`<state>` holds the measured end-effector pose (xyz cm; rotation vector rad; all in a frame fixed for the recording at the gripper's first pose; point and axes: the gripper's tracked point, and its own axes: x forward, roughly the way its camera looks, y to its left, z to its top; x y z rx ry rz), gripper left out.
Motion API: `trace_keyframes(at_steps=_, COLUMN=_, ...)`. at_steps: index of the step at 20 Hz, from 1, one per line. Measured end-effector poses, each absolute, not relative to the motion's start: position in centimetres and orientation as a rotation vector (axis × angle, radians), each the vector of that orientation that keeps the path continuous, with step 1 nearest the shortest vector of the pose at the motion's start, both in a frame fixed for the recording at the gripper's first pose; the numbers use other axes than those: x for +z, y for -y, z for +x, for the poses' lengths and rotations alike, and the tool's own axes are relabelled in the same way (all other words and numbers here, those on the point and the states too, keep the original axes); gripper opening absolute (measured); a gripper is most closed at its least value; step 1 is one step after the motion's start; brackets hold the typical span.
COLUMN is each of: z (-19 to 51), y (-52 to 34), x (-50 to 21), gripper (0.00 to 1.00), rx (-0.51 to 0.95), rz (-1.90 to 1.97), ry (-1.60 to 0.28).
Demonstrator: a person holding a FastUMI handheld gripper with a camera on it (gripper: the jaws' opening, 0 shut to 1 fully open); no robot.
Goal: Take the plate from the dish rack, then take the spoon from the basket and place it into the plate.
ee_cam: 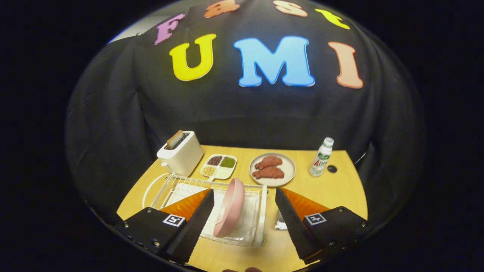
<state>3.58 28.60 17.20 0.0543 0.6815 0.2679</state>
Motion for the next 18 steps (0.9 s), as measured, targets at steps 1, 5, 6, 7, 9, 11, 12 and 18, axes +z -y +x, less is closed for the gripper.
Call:
trace_keyframes(at_steps=1, z=3.7, y=-28.8, x=16.0, gripper=0.99, rx=0.274, rz=0.073, ry=-0.752)
trace_keyframes(at_steps=5, z=5.5, y=-29.7, x=12.4, gripper=0.99, rx=0.274, rz=0.105, ry=-1.003)
trace_keyframes(at_steps=6, z=6.0, y=-29.8, x=11.3, gripper=0.99, rx=0.272, rz=0.104, ry=-1.057)
trace_keyframes(at_steps=7, z=6.3, y=-30.3, x=10.5, gripper=0.99, rx=0.275, rz=0.107, ry=-1.104)
trace_keyframes(at_steps=9, z=6.3, y=-30.3, x=8.5, gripper=0.89, rx=0.258, rz=0.086, ry=-1.184)
trace_keyframes(at_steps=11, z=6.4, y=-30.3, x=7.3, gripper=0.89, rx=0.256, rz=0.053, ry=-1.229)
trace_keyframes(at_steps=12, z=6.4, y=-30.5, x=7.0, gripper=0.84, rx=0.256, rz=0.053, ry=-1.247)
trace_keyframes(at_steps=18, z=6.8, y=-29.4, x=5.9, gripper=0.29, rx=0.161, rz=-0.080, ry=-1.303)
